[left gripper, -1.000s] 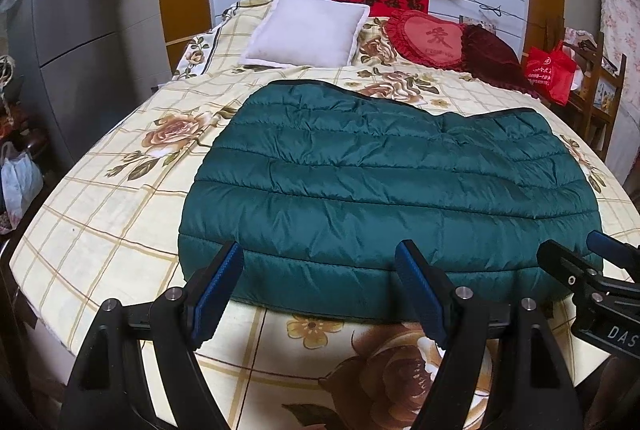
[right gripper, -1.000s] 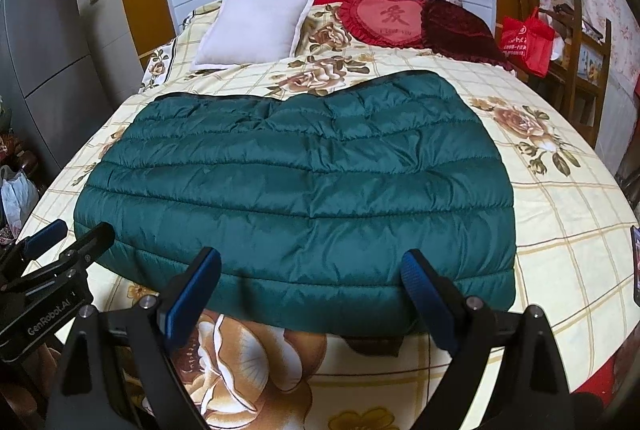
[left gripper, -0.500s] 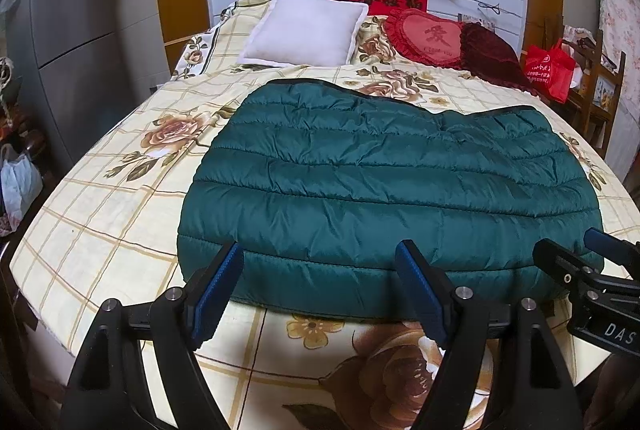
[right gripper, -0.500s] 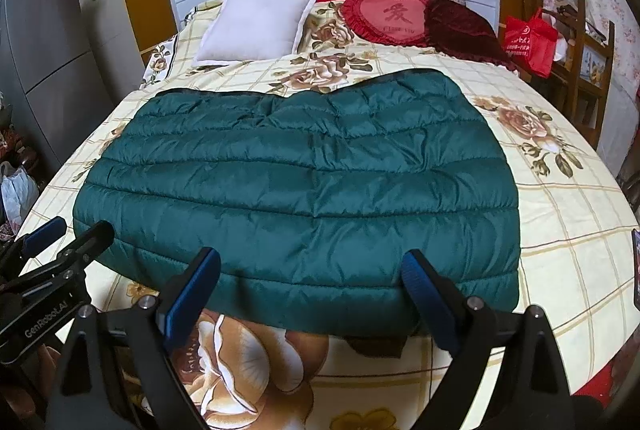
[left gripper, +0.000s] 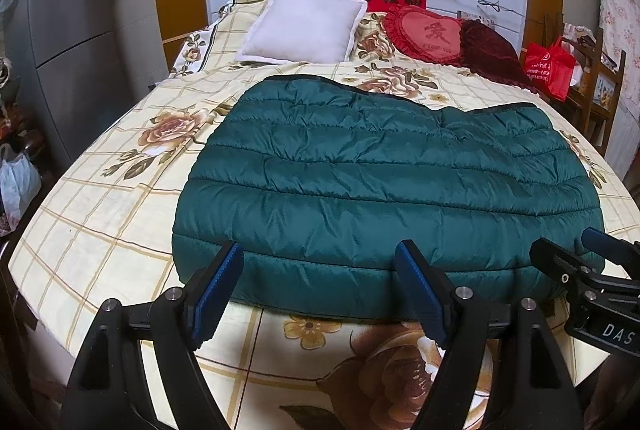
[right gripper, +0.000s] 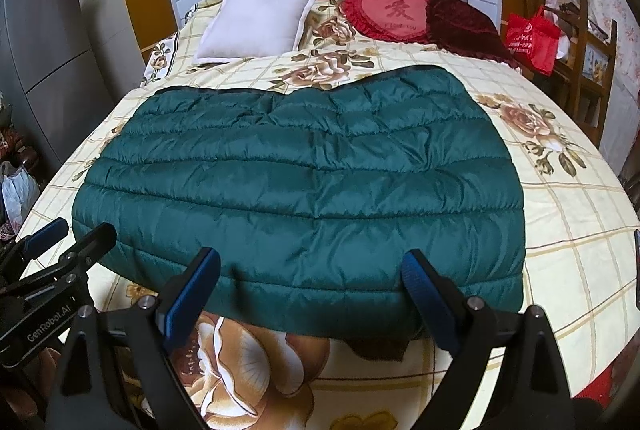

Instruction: Fold large clothes

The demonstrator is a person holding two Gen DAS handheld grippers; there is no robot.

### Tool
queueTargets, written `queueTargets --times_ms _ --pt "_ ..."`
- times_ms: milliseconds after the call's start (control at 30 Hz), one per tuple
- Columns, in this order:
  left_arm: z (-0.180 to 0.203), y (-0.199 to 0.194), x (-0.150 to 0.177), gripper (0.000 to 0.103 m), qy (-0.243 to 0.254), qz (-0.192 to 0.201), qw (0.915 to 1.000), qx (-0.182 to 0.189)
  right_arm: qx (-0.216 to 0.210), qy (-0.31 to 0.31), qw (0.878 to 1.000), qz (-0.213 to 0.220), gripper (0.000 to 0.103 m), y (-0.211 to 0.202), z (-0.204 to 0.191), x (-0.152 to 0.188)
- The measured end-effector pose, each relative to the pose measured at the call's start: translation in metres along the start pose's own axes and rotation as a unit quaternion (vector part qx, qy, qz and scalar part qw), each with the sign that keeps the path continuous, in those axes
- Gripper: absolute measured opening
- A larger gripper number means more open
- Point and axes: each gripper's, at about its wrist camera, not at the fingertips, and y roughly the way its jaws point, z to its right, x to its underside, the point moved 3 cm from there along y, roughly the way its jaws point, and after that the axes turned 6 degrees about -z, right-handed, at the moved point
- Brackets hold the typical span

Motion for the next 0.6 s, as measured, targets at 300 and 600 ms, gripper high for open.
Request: queueTargets --times_ms 300,600 --pt "0.0001 0.0027 0.0007 0.084 -0.001 -0.002 1.0000 0.001 0.000 0.000 1.000 -0.002 0.095 0.0021 0.0008 -0.0001" --pt "-0.0042 0.0094 0.0007 0.084 -0.008 -0.008 0.9999 0.008 -0.002 -0.002 1.000 -0.010 0.095 0.0072 0.0001 0.0010"
